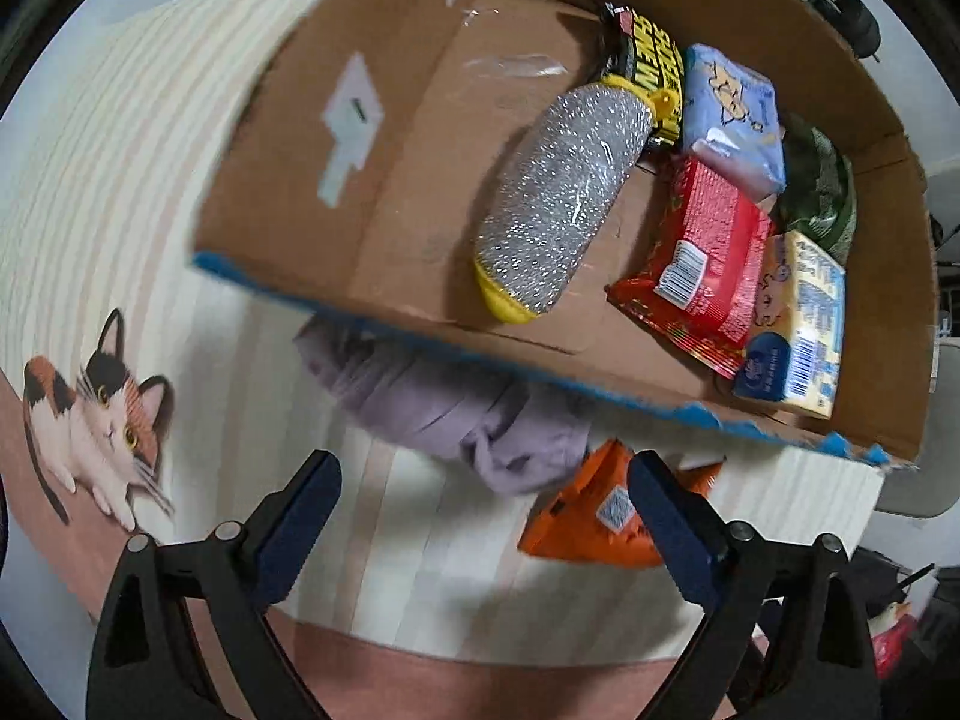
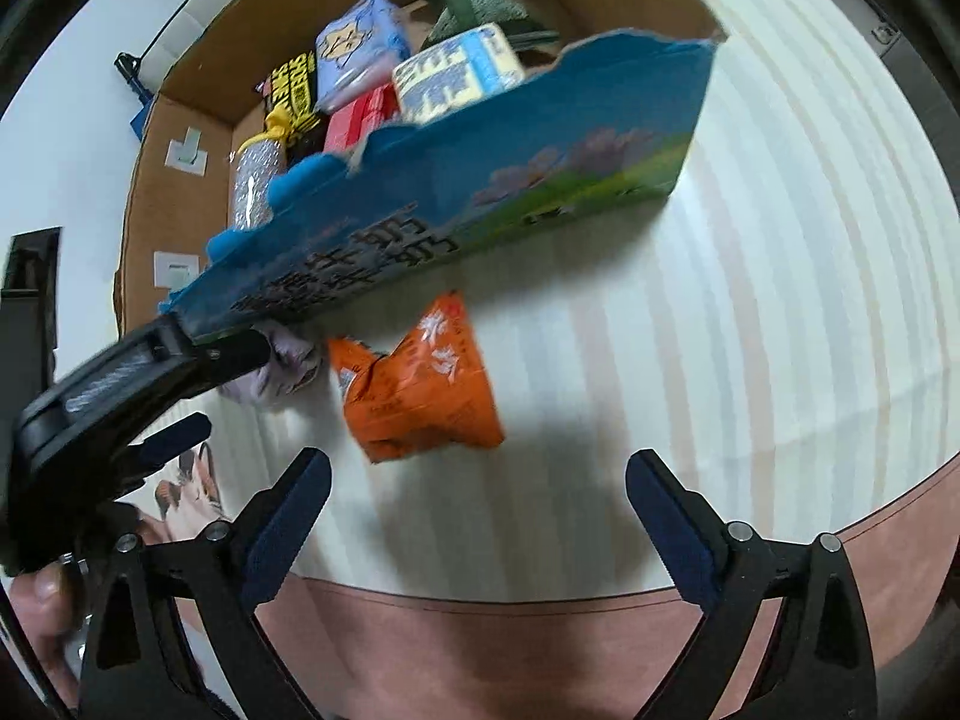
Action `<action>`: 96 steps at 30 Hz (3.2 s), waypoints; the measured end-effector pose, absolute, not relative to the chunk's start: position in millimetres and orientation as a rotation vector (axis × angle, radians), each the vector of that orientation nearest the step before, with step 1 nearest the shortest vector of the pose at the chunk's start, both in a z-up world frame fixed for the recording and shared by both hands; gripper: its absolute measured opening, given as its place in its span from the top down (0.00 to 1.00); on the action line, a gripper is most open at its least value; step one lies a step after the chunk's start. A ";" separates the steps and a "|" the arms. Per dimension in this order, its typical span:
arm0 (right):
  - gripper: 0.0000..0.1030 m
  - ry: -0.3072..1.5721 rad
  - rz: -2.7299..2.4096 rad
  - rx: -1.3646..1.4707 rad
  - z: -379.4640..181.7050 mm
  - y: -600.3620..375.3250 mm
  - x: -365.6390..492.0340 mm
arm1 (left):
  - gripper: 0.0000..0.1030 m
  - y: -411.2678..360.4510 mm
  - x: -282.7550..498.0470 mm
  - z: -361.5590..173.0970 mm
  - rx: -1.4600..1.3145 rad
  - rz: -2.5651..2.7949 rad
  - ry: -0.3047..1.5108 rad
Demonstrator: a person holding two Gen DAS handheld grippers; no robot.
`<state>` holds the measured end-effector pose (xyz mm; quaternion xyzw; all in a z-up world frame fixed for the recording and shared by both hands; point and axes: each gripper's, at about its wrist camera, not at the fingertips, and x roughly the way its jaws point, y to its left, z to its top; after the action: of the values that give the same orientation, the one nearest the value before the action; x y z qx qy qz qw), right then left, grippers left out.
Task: Organize soft objects
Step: 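Lift both tools away from the box, then grasp the lilac cloth with left tool while right tool grasps orange snack bag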
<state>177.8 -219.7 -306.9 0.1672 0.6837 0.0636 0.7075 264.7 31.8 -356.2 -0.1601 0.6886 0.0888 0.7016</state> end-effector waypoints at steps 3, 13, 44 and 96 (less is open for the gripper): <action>0.04 1.521 0.131 0.381 -306.5 -224.0 178.6 | 0.45 24.2 266.5 -371.0 -0.322 0.191 1.561; 0.11 1.547 0.173 0.299 -306.5 -208.6 179.9 | 0.80 51.1 221.2 -376.1 -0.351 0.202 1.541; 0.43 1.745 0.272 -0.144 -340.8 -193.5 167.2 | 0.50 83.3 248.6 -382.7 -0.295 0.044 1.653; 0.55 1.711 0.071 0.284 -377.6 -221.2 141.1 | 0.65 33.6 176.0 -402.3 -0.110 0.026 1.756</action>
<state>141.1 -221.2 -377.6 0.1248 0.7522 0.0312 0.6463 176.0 33.6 -402.3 -0.0484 0.7689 0.0112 0.6374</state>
